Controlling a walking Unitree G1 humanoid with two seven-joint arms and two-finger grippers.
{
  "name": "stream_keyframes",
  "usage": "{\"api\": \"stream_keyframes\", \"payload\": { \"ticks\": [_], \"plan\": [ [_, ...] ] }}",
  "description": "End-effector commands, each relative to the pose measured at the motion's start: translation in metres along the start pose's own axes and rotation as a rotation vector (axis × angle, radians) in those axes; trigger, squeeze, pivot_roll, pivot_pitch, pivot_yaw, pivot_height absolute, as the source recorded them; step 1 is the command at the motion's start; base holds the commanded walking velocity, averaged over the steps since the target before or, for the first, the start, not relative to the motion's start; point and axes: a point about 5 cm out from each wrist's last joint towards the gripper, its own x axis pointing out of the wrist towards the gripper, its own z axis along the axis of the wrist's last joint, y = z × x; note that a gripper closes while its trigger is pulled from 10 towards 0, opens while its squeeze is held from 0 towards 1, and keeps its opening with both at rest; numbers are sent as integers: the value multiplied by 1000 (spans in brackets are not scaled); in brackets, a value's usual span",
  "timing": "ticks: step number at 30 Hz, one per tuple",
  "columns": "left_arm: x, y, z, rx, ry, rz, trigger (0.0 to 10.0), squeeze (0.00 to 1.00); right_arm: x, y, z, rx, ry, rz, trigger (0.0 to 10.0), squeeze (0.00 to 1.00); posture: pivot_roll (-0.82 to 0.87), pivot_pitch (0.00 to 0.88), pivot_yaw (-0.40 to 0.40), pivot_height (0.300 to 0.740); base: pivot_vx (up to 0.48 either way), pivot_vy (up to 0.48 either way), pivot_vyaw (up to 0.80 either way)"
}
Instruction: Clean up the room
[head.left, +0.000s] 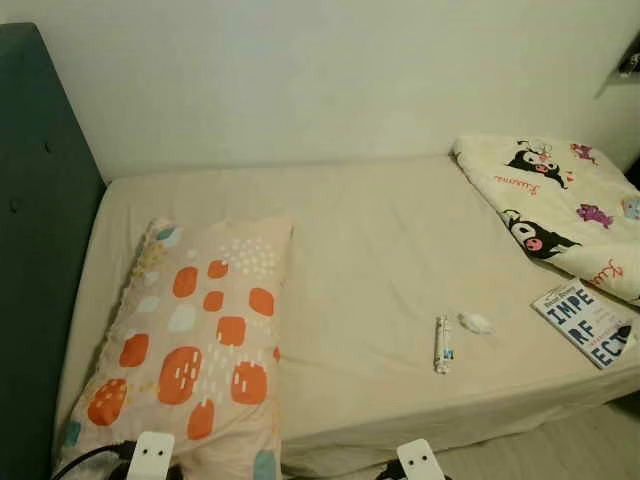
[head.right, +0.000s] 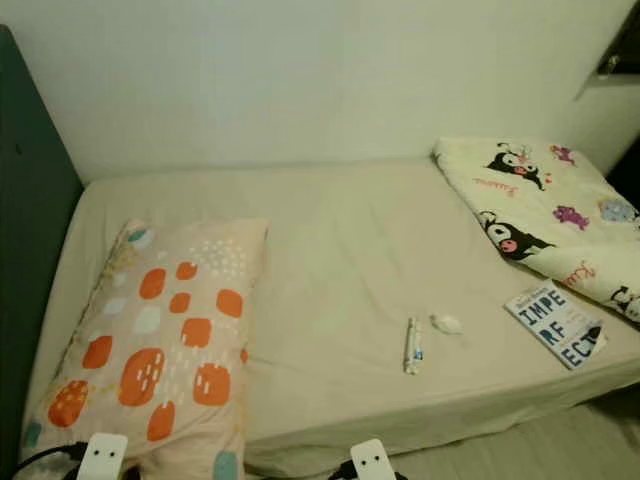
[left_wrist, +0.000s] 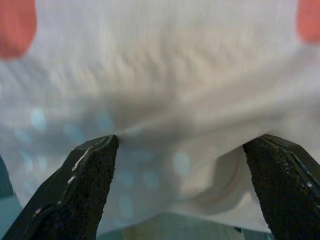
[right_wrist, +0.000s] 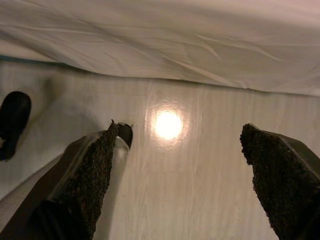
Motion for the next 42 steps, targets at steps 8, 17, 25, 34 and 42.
{"api": "stream_keyframes", "payload": {
  "ticks": [8, 17, 25, 34, 42],
  "plan": [
    [-7, -28, 1, 29, -42, -124, 10000, 0, -2, -2, -7, -7, 16, -4, 10000, 0, 52, 0, 10, 740, 0, 0, 0],
    [-10, -27, -11, 50, 0, -102, 10000, 0, -2, -4, -8, -19, 22, -3, 10000, 0, 55, 0, 1, 740, 0, 0, 0],
    [-10, -28, -12, 57, 11, -97, 10000, 0, -1, 1, -3, -17, 16, 8, 10000, 0, 51, 0, -4, 740, 0, 0, 0],
    [-11, -32, -11, 54, 17, -99, 10000, 0, -1, -3, -5, -28, 21, 6, 10000, 0, 47, 0, -10, 740, 0, 0, 0],
    [-11, -32, -13, 51, 30, -95, 10000, 0, -1, -5, -7, -32, 28, 1, 10000, 0, 42, 0, -10, 740, 0, 0, 0]
  ]
}}
